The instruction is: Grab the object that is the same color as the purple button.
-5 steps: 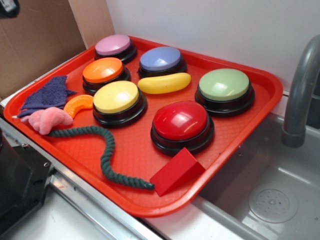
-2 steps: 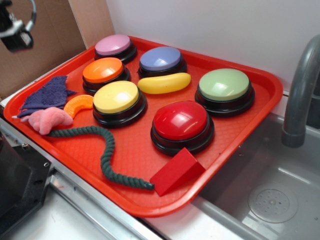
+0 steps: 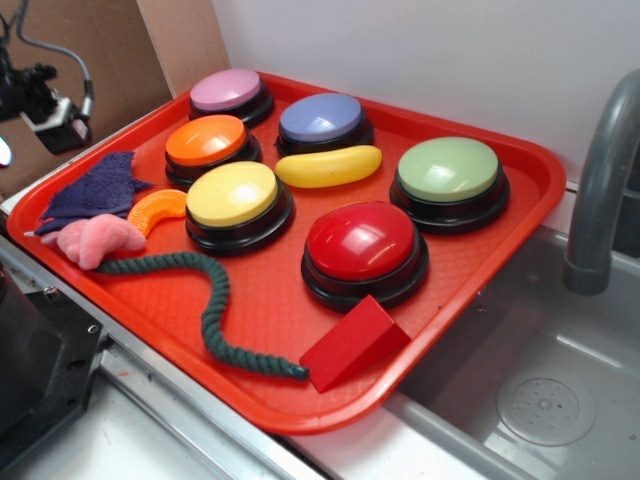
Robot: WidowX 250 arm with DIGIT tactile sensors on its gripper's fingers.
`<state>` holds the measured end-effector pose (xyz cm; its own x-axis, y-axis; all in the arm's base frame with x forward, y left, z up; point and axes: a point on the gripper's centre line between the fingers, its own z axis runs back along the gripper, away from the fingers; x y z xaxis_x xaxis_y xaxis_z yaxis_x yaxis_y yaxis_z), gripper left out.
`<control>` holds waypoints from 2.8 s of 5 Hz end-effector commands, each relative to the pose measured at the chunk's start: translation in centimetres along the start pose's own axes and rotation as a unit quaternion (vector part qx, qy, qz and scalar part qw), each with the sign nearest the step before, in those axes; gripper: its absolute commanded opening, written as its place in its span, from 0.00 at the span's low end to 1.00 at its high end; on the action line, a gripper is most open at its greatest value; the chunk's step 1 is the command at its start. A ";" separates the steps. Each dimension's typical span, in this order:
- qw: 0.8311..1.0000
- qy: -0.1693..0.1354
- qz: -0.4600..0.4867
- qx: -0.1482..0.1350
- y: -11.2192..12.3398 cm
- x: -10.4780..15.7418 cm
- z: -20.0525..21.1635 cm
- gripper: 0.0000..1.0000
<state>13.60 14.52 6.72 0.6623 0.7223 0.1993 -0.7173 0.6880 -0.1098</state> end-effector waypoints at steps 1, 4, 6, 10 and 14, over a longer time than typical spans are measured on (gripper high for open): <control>0.999 0.015 -0.036 -0.011 -2.0 -0.2 -3.2 1.00; 0.999 0.025 -0.039 0.006 -2.7 -2.6 -5.8 0.19; 0.999 0.022 -0.026 0.009 -2.2 -2.6 -6.0 0.00; 0.998 0.006 -0.045 0.032 -3.8 -1.7 -1.1 0.00; 0.944 0.047 -0.323 -0.043 -14.2 -8.7 9.0 0.00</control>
<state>16.60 -2.35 14.12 0.9801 0.1533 0.1265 -0.1459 0.9871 -0.0656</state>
